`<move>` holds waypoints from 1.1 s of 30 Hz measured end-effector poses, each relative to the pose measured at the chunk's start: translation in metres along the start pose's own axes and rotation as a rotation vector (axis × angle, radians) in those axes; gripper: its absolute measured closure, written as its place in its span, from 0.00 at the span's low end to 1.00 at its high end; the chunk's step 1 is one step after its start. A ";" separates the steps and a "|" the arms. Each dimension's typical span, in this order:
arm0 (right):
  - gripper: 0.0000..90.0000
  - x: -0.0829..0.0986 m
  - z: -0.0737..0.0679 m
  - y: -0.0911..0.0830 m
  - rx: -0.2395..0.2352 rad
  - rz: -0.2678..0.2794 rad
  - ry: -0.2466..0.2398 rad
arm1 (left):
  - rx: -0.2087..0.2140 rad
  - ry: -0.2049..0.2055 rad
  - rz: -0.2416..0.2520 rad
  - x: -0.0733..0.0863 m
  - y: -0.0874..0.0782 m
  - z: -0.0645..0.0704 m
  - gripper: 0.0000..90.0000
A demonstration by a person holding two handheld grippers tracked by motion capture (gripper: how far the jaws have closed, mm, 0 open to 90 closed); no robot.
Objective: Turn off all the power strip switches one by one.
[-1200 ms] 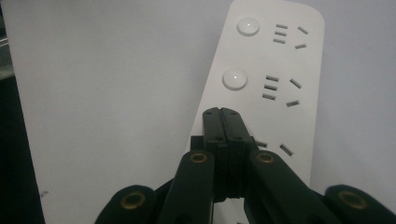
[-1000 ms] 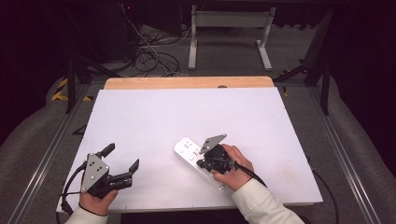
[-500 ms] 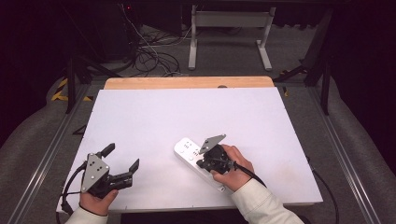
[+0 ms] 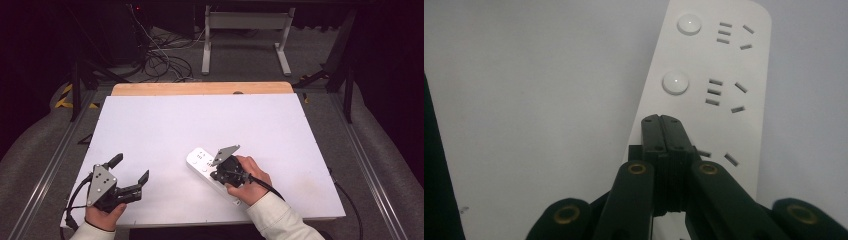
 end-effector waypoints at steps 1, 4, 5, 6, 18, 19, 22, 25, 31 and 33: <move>1.00 0.000 0.000 0.000 0.000 -0.001 -0.001 | -0.001 0.002 -0.001 0.000 0.000 0.000 0.11; 1.00 0.000 0.000 0.000 0.000 -0.001 0.000 | 0.001 0.002 -0.002 0.000 0.000 0.000 0.11; 1.00 0.000 0.000 0.000 0.001 -0.001 0.003 | 0.003 0.002 -0.003 0.000 0.000 0.000 0.11; 1.00 0.000 0.000 0.000 0.003 -0.004 0.001 | 0.003 0.002 -0.002 0.000 0.000 0.000 0.11; 1.00 -0.003 -0.003 -0.019 -0.025 0.134 -0.004 | 0.001 0.007 -0.005 0.001 0.000 -0.001 0.11; 1.00 -0.005 -0.003 -0.026 -0.051 0.181 0.009 | 0.003 0.004 -0.005 0.001 0.000 -0.002 0.11; 1.00 -0.011 -0.006 -0.035 -0.060 0.213 0.002 | 0.004 0.001 -0.008 0.001 0.001 -0.001 0.11; 1.00 -0.013 -0.006 -0.029 -0.058 0.192 -0.001 | 0.002 0.007 -0.005 0.001 0.000 0.000 0.11; 1.00 -0.016 -0.003 -0.025 -0.051 0.187 0.011 | 0.000 0.003 -0.008 0.001 0.001 -0.001 0.11; 1.00 -0.017 -0.001 -0.024 -0.044 0.186 0.016 | 0.001 0.003 -0.007 0.001 0.001 -0.001 0.11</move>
Point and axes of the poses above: each handheld gripper's, and its own axes: y roughly forward along the jaws, x roughly out of its underside, z roughly to its right, the point moved 1 cm from there along y, roughly forward along the jaws, and after that the axes turned 9 degrees about y, right-handed, at the moved point
